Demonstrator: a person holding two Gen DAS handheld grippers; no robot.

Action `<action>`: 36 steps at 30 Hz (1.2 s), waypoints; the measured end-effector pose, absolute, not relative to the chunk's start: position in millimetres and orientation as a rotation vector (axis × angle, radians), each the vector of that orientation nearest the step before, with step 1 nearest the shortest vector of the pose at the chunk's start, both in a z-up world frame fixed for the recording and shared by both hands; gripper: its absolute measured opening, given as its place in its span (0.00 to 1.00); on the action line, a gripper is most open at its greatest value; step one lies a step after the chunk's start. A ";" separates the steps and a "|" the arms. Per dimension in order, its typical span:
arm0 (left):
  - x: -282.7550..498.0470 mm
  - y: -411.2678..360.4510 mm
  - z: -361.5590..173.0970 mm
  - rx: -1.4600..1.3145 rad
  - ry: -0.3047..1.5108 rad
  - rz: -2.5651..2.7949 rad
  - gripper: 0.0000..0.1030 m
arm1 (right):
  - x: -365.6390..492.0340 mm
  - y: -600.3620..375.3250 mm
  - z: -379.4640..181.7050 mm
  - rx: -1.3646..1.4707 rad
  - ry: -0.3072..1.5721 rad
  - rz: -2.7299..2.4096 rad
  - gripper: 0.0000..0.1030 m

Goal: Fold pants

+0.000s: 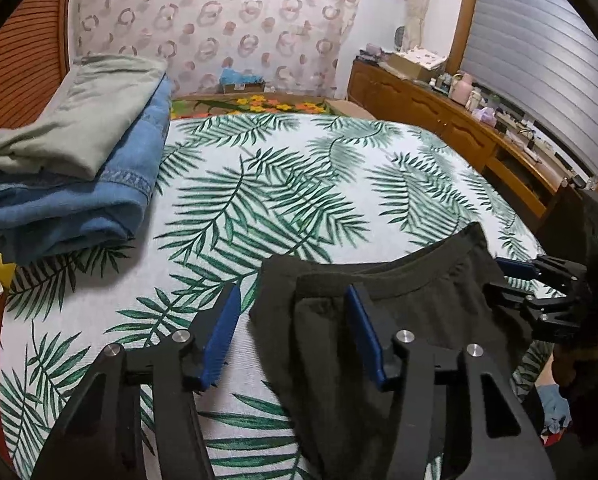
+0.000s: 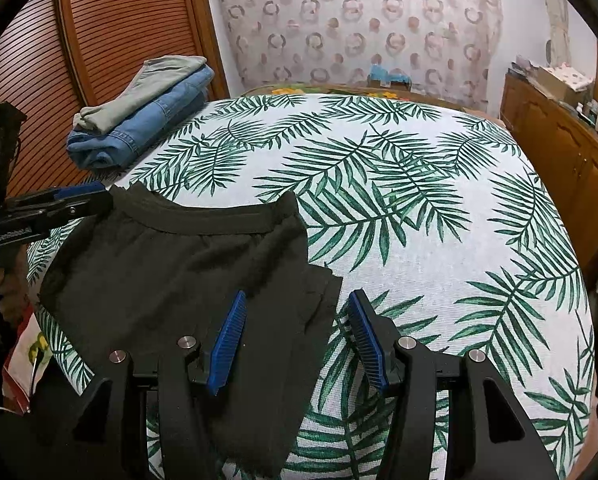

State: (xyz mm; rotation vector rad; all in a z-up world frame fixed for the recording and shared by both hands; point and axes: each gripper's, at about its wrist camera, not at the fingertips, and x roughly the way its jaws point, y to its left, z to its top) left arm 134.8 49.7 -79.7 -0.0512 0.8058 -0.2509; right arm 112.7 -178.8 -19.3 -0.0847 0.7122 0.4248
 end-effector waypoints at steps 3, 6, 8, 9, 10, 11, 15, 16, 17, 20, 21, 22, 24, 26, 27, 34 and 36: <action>138.7 52.2 -85.4 -0.052 0.822 -0.242 0.54 | 112.6 -179.8 -19.6 -0.083 0.710 0.428 0.53; 140.1 53.3 -90.0 -0.060 0.832 -0.241 0.54 | 113.2 -179.0 -20.3 -0.090 0.712 0.431 0.53; 140.8 53.9 -92.2 -0.065 0.837 -0.240 0.54 | 112.4 -177.0 -20.2 -0.097 0.711 0.448 0.48; 140.8 54.0 -92.8 -0.065 0.838 -0.241 0.54 | 112.7 -176.7 -20.3 -0.093 0.712 0.454 0.46; 141.4 54.0 -93.5 -0.064 0.840 -0.240 0.54 | 113.3 -176.5 -20.4 -0.092 0.712 0.454 0.44; 142.1 53.9 -94.5 -0.064 0.843 -0.241 0.54 | 113.7 -176.0 -20.6 -0.095 0.712 0.455 0.42; 145.1 54.1 -98.2 -0.068 0.855 -0.246 0.54 | 114.7 -175.1 -21.3 -0.095 0.712 0.457 0.35; 145.2 54.0 -98.1 -0.066 0.853 -0.248 0.55 | 115.0 -175.4 -21.4 -0.092 0.712 0.459 0.32; 145.5 54.2 -97.8 -0.064 0.854 -0.248 0.54 | 115.3 -175.7 -21.0 -0.090 0.712 0.460 0.31; 145.9 53.5 -97.7 -0.061 0.856 -0.248 0.54 | 117.6 -175.9 -20.9 -0.076 0.718 0.479 0.20; 145.8 53.4 -97.4 -0.060 0.855 -0.249 0.54 | 117.6 -175.6 -21.1 -0.074 0.719 0.485 0.17; 145.9 53.0 -97.2 -0.061 0.853 -0.257 0.50 | 117.5 -175.1 -21.2 -0.075 0.718 0.487 0.15; 145.5 52.2 -96.9 -0.069 0.852 -0.275 0.43 | 117.0 -174.9 -21.6 -0.078 0.713 0.489 0.14; 145.2 52.6 -97.0 -0.092 0.859 -0.312 0.30 | 116.8 -174.9 -21.6 -0.076 0.712 0.488 0.13; 144.7 52.8 -96.5 -0.104 0.859 -0.324 0.25 | 116.5 -175.0 -21.7 -0.076 0.711 0.488 0.12; 131.0 52.0 -85.8 -0.115 0.804 -0.335 0.16 | 107.3 -176.1 -17.8 -0.065 0.678 0.492 0.09; 125.5 50.4 -79.8 -0.107 0.783 -0.338 0.15 | 103.7 -175.6 -15.6 -0.071 0.666 0.491 0.09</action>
